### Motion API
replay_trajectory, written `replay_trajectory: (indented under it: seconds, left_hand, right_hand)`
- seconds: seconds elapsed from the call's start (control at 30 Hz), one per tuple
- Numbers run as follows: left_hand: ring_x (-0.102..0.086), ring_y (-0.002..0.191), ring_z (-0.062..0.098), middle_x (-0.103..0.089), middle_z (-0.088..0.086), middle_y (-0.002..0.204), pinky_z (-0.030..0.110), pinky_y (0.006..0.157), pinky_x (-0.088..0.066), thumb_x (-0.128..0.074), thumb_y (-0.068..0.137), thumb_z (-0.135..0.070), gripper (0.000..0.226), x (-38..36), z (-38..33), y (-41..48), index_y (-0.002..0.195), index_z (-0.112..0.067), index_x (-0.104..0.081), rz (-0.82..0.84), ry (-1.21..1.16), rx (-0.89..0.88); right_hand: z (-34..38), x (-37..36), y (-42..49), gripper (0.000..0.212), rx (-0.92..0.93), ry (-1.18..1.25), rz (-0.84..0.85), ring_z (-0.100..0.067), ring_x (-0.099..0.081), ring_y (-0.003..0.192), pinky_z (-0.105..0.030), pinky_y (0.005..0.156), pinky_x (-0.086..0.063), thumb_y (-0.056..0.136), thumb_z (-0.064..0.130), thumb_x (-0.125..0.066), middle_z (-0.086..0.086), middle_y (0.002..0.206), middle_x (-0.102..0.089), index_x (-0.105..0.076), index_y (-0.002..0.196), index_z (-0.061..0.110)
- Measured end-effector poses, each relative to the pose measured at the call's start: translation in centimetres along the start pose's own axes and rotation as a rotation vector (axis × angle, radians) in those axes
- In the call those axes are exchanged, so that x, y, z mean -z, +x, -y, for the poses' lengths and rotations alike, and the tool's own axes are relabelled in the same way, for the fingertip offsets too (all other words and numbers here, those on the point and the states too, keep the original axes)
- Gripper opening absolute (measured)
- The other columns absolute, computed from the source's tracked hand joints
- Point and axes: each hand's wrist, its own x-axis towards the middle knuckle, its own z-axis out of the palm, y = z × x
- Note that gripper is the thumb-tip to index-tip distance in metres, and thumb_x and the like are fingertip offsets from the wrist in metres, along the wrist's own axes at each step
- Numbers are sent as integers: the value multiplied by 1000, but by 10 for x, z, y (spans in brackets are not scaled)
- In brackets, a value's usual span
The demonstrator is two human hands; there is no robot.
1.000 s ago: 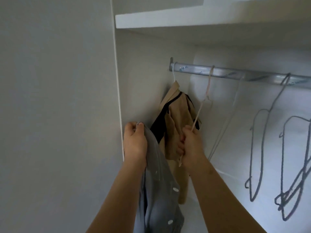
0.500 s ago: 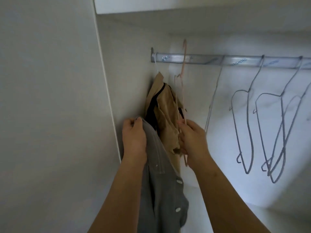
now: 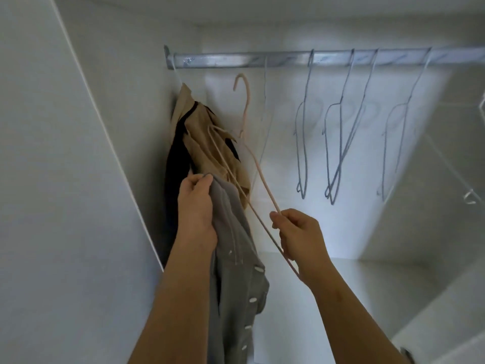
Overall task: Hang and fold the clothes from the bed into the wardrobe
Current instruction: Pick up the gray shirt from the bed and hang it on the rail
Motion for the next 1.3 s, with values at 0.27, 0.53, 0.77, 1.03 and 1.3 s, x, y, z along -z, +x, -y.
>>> replay_trajectory:
  seconds: [0.27,0.53,0.77,1.03,1.3]
  left_hand:
    - [-51,62,13,-53,3,74,16,39,-44,-47,95,-23,22,-37,19,-101,78,-12,-54,40,-162,293]
    - [-58,74,17,-61,4,83,26,59,-52,-52,91,-23,15,-47,27,-148,82,-20,-64,171,-252,292]
    - [-60,82,16,-65,1,86,26,60,-47,-55,90,-24,26,-64,31,-166,70,-29,-71,332,30,157]
    - [-58,99,22,-63,4,102,35,90,-49,-50,94,-19,25,-64,32,-172,80,-29,-68,573,445,88]
    - [-48,91,15,-55,3,101,26,80,-36,-50,95,-25,20,-41,17,-143,104,-9,-57,503,1209,-225]
  right_hand:
    - [-21,115,-90,38,-1,-112,105,3,-43,36,-10,47,-35,89,17,-61,14,36,-46,-56,52,25]
    - [-54,176,-125,40,21,-273,-78,-1,-40,40,-7,44,-34,81,20,-70,12,39,-43,-53,45,25]
    - [-36,163,-118,10,32,-213,-32,-10,-62,65,-13,61,-49,86,26,-63,6,69,-66,-56,84,33]
    - [-8,143,-118,15,166,130,-158,5,-57,57,-4,50,-43,87,18,-62,21,64,-64,-64,77,30]
    - [-22,157,-126,19,122,143,-401,8,-53,56,-7,54,-43,91,19,-58,21,57,-58,-63,74,27]
